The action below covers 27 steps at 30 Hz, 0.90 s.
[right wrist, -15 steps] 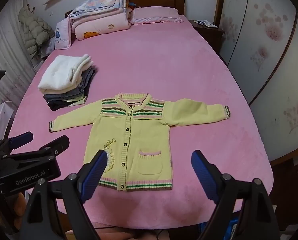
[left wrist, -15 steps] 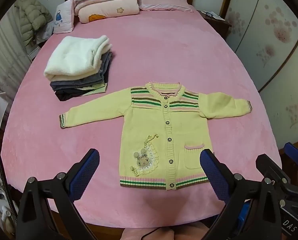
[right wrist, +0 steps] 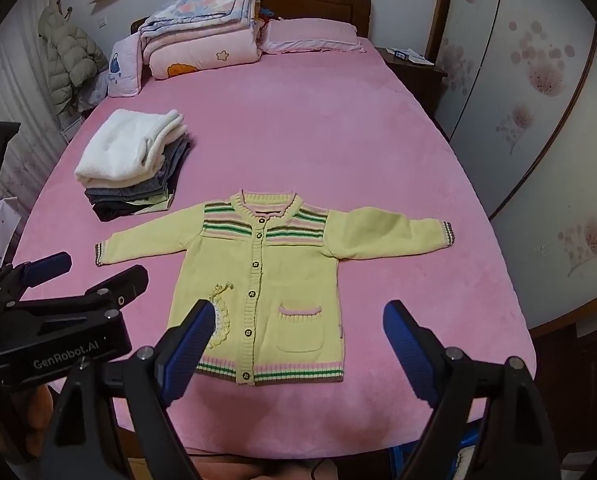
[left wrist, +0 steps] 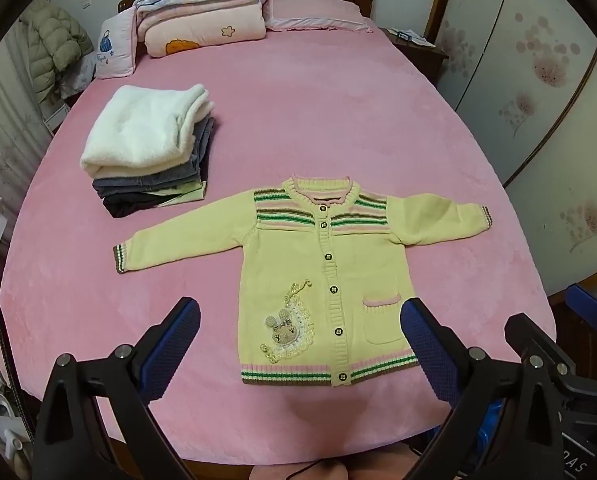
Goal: Fold large clothes
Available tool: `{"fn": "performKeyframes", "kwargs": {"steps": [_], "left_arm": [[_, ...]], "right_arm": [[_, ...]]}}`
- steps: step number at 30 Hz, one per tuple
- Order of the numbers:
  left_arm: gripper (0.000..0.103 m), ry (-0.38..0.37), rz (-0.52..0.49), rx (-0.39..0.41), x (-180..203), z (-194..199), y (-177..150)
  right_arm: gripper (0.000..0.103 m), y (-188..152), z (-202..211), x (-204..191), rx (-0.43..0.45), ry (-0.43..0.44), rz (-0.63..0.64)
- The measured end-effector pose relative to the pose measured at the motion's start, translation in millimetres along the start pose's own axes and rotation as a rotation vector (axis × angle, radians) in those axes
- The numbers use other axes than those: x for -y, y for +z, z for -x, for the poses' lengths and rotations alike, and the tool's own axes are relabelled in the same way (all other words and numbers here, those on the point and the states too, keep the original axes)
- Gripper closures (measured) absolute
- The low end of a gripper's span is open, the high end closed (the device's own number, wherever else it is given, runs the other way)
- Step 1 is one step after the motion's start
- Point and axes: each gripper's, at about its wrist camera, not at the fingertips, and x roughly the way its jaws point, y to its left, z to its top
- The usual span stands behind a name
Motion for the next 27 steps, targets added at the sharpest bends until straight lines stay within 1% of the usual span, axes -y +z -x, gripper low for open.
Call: {"fn": "performKeyframes", "kwargs": {"steps": [16,27], "left_arm": [[0.003,-0.018,-0.015,0.017,-9.5,6.7,-2.9],[0.003,-0.009,-0.031,0.047,-13.2,15.1,-7.0]], "right_arm": [[0.016,-2.4,8.2,-8.7,0.007,-0.028,-0.013],[0.016,-6.3,14.5,-18.0,0.011,-0.046,0.005]]}}
